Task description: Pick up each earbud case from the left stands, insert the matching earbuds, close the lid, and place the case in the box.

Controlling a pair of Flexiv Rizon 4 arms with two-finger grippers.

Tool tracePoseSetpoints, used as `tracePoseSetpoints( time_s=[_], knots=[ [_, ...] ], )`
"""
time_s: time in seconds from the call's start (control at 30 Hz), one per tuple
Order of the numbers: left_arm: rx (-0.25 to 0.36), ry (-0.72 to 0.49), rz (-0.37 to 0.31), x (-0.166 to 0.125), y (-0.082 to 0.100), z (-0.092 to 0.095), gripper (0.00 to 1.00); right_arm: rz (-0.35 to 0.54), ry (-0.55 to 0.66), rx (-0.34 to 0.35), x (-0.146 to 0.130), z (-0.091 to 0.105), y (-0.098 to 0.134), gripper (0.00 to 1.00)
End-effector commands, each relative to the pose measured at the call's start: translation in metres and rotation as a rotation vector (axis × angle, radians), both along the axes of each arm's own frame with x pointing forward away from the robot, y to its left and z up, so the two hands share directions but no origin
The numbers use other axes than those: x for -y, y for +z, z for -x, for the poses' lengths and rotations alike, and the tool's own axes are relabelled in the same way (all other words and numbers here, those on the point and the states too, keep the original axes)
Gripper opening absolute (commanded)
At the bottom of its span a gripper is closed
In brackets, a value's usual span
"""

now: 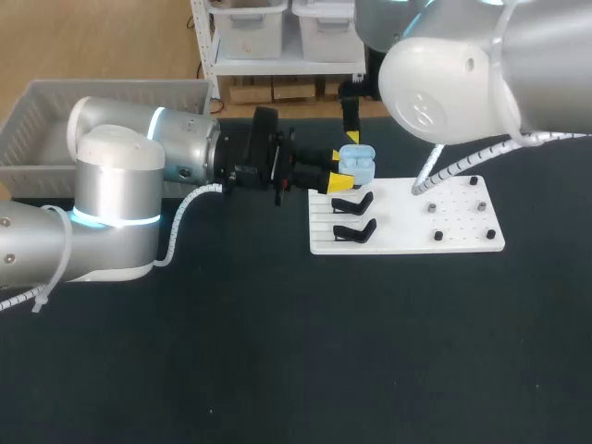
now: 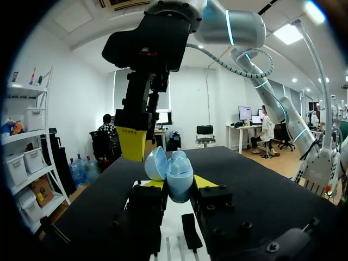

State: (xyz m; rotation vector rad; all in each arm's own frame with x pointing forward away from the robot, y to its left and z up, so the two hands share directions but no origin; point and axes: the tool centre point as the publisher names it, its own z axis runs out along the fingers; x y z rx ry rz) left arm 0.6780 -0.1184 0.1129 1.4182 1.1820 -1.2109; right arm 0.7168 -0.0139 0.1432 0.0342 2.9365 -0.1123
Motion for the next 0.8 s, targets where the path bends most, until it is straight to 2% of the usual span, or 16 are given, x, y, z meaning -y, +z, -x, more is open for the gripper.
tracePoseSetpoints(
  time_s=[0.03, 0.43, 0.53, 0.7, 0.73, 0.8],
  knots=[
    [0.000, -0.001, -0.001, 0.000, 0.000, -0.001, 0.00, -0.001, 0.006, -0.012, 0.001, 0.004, -0.002, 1.00],
    [0.000, -0.001, -0.001, 0.000, 0.000, -0.001, 0.00, 0.001, 0.044, -0.034, 0.000, 0.027, -0.005, 1.00],
    [0.000, -0.001, -0.001, 0.000, 0.000, -0.001, 0.00, -0.009, 0.014, 0.033, 0.007, 0.026, 0.003, 1.00],
    [0.000, -0.001, -0.001, 0.000, 0.000, -0.001, 0.00, -0.071, 0.016, 0.208, 0.017, 0.028, 0.043, 1.00],
    [-0.004, 0.005, 0.019, -0.003, 0.006, 0.002, 0.00, -0.081, 0.028, 0.242, 0.019, 0.032, 0.053, 1.00],
    [-0.005, 0.018, 0.011, -0.010, 0.017, 0.007, 0.00, -0.137, 0.071, 0.289, 0.022, 0.041, 0.074, 1.00]
  ],
)
